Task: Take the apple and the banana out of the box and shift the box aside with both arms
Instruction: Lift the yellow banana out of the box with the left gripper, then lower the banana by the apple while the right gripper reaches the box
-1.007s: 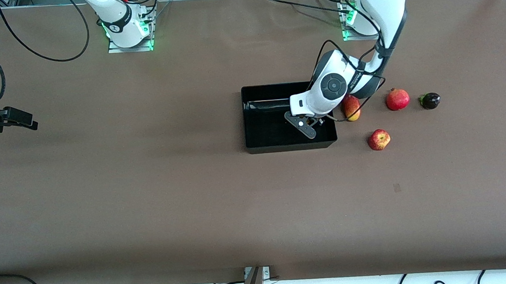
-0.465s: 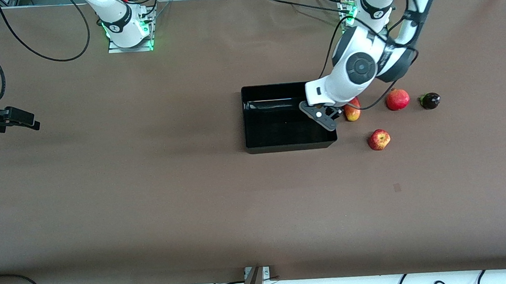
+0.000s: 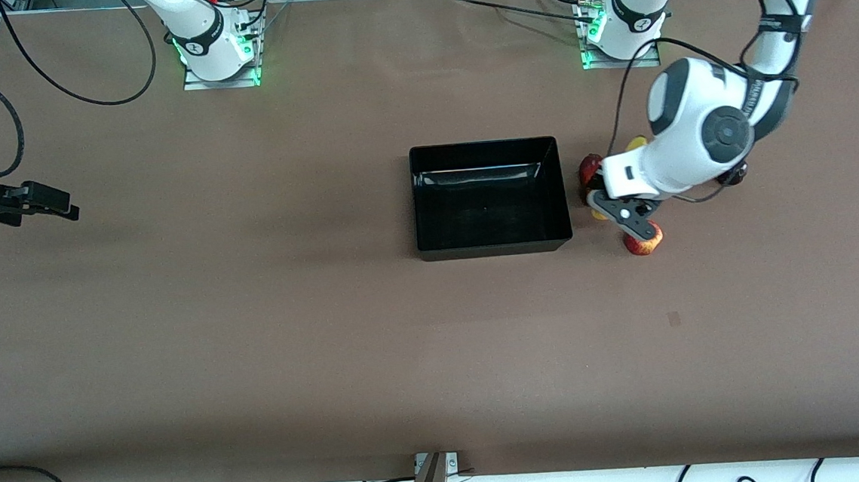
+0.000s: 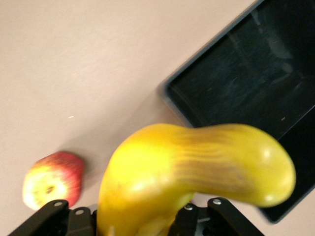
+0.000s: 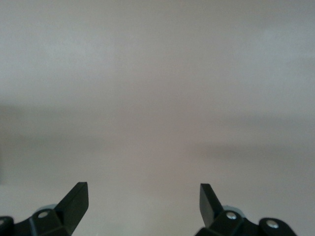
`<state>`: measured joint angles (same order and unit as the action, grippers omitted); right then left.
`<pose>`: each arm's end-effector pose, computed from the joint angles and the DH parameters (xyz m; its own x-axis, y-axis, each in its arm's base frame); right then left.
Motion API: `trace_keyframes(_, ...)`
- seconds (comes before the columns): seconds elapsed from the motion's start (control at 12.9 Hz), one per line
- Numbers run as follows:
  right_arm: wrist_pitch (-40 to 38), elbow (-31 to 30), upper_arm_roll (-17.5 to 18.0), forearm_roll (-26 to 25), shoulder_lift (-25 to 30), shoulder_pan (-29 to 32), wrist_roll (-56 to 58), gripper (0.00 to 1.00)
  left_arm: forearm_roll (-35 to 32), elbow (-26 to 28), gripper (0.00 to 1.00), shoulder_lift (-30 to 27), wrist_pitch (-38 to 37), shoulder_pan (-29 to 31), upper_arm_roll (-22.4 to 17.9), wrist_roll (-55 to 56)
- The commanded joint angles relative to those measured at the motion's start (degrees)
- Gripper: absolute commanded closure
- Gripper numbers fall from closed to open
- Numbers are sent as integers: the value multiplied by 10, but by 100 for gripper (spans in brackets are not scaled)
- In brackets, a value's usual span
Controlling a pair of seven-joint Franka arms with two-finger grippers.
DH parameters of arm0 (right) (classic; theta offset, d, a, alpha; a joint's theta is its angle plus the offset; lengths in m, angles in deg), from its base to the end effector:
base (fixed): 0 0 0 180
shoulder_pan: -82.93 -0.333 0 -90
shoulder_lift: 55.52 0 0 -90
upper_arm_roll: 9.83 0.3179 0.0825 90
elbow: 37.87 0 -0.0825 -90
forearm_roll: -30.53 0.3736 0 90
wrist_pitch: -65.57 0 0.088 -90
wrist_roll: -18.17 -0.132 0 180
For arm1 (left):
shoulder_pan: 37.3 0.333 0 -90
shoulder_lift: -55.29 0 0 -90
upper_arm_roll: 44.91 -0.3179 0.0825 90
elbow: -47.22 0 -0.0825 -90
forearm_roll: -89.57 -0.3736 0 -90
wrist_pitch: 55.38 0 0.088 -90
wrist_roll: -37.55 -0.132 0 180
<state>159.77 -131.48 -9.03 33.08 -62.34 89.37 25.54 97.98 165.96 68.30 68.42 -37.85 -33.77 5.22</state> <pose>0.5729 -0.0513 0.5117 0.9944 0.0274 -0.1019 0.0215 -0.9980 -0.0590 0.5421 -0.1201 0.2972 0.7768 -0.6285 -0.0385 -0.6095 -0.7659 0.2048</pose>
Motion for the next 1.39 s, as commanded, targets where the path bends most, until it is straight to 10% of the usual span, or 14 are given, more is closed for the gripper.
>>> trace_keyframes(0.0,-62,25,-1,10,9,1,5,0,6,-22,100,24,-6,62,6,-109)
trace_keyframes(1.08,-91,32,2,26,-27,-152,-46,0,-116,-80,100,213,154,173,-17,-332)
trace_keyframes(1.16,-63,35,2,29,-48,-173,-66,0,-116,-80,81,216,161,173,-17,-332)
trace_keyframes(1.32,-6,38,3,47,-89,-207,-131,0,-112,-80,0,213,161,174,-16,-332)
